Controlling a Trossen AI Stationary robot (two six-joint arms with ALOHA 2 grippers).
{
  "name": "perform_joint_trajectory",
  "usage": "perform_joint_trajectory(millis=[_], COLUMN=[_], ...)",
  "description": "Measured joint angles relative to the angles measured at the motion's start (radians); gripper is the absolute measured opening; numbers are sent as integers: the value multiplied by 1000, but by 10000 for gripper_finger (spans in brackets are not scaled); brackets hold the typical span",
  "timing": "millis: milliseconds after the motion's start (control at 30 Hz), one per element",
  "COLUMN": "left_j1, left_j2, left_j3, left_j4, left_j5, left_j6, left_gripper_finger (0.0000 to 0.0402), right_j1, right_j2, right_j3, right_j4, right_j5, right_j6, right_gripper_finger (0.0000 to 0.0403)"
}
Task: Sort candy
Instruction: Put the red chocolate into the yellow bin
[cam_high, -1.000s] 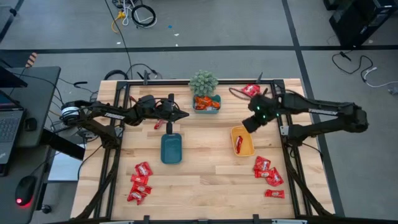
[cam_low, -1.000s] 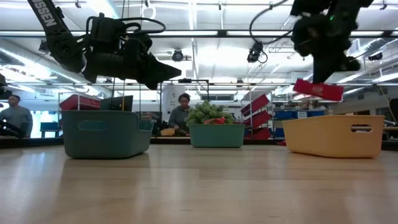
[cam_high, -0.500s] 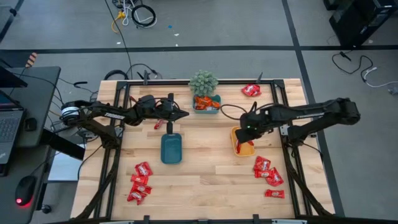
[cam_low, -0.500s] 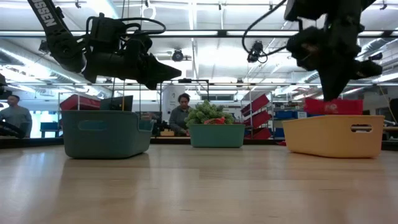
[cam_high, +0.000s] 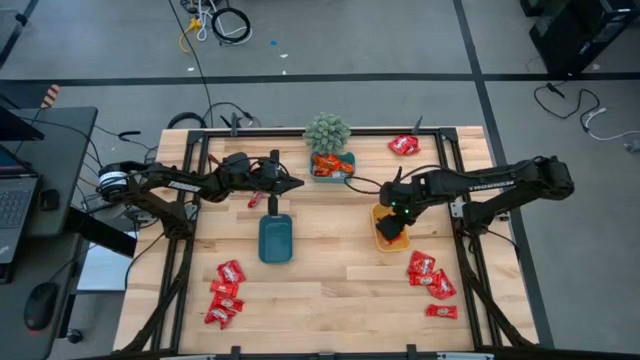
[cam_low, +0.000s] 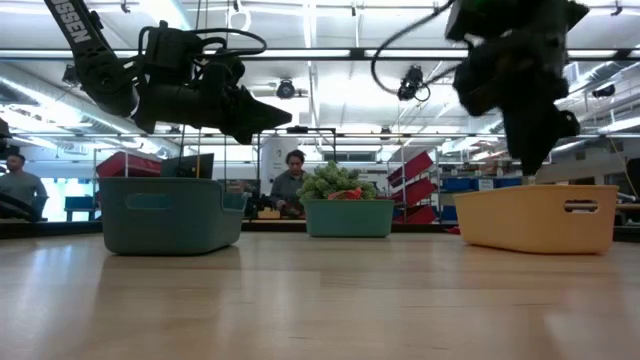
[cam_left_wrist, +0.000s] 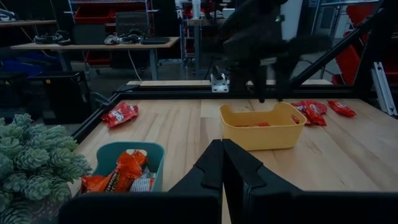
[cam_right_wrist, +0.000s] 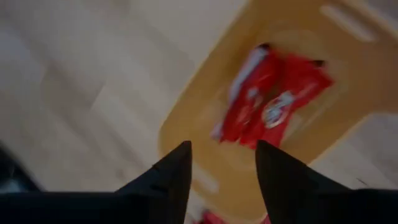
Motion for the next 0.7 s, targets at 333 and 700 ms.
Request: perform_joint_trajectory(millis=[333,700], left_j1=[1,1], left_j2=[0,0], left_j3=[0,0], left_j4=[-1,-2], left_j5=[0,0], left_j6=[2,1], left_gripper_finger=[5,5], right_j1=[376,664], right_j2=[-117,47], right_j3=[5,5], right_j4=[-63,-68], right_j5=[85,59], right_j6=[29,199], right_gripper_finger=[178,237])
